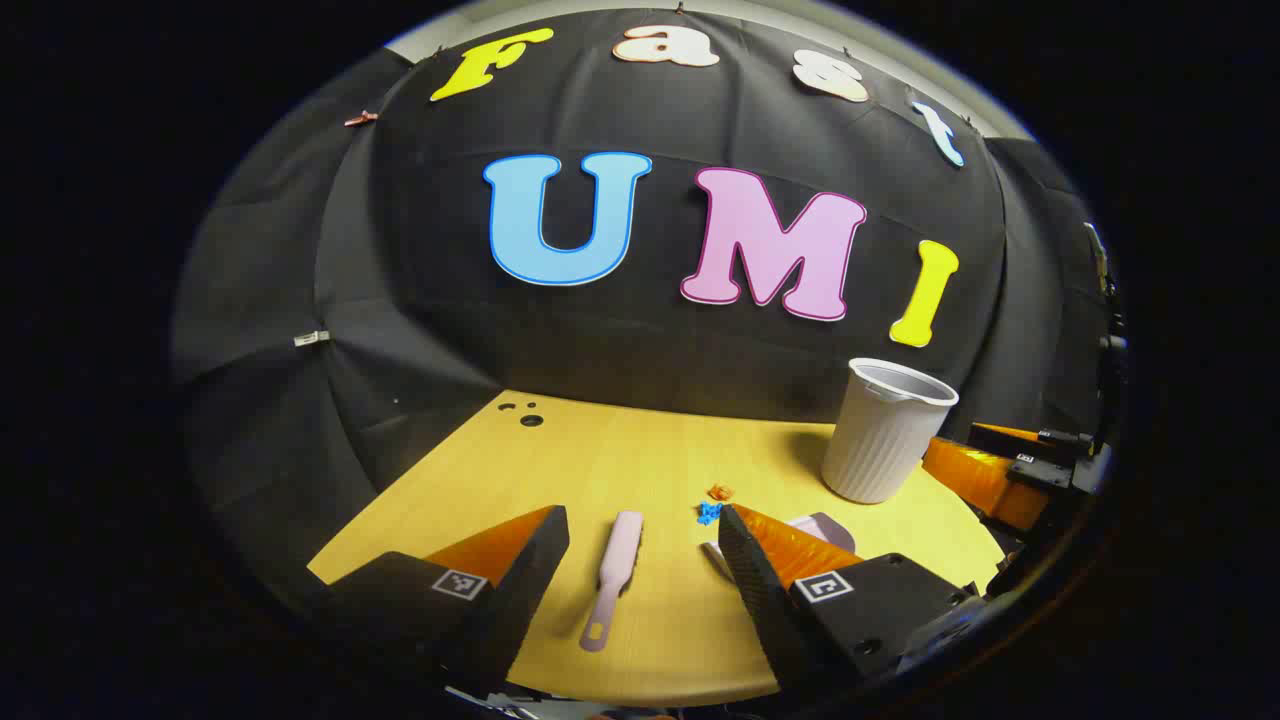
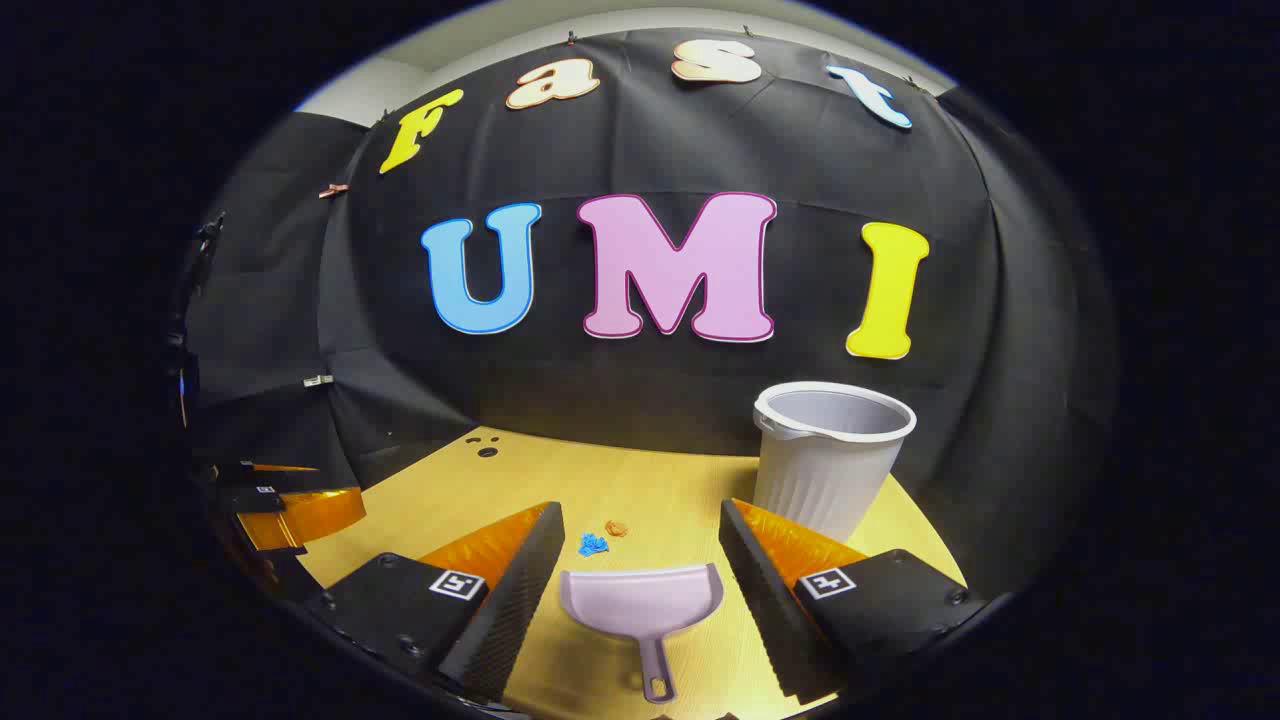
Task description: Pick up the small broom and dustpan from the desktop, sweep the trash into the dustpan with the broom, and then empty the trash into the garbage bin.
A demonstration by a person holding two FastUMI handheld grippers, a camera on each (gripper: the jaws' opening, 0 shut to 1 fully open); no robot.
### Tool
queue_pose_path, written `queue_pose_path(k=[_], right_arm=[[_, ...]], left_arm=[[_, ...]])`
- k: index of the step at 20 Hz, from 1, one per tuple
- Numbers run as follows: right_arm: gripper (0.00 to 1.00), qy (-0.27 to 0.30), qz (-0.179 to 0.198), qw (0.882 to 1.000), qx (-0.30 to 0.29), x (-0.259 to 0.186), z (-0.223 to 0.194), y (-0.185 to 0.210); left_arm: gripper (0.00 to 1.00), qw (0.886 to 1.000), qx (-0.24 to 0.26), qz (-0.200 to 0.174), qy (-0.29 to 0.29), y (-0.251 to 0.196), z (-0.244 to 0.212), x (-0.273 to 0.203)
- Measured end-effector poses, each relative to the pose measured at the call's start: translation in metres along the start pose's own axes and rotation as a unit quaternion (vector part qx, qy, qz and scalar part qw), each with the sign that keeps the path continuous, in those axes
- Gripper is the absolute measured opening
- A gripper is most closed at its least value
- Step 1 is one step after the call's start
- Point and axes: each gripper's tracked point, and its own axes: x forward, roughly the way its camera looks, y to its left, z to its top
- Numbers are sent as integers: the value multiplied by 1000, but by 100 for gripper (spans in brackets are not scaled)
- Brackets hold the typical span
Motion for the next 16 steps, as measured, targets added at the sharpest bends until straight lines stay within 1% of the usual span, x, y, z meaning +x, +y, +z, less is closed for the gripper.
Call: queue_pose_path(k=[3,7,10,11,14,16], right_arm=[[98,9,-7,1000,12,2,-6,-10],[97,24,0,1000,12,5,-14,-10],[96,30,12,999,4,10,-16,-1],[96,37,15,999,2,12,-20,1],[96,75,41,996,5,19,-35,19],[96,83,50,995,2,22,-35,23]], left_arm=[[95,1000,-2,1,5,3,-4,8],[95,1000,-11,5,18,13,-10,17],[95,999,-26,13,32,23,-15,16],[95,999,-33,11,35,23,-15,15],[95,998,-43,15,41,26,-18,15],[96,998,-48,12,48,27,-22,14]])
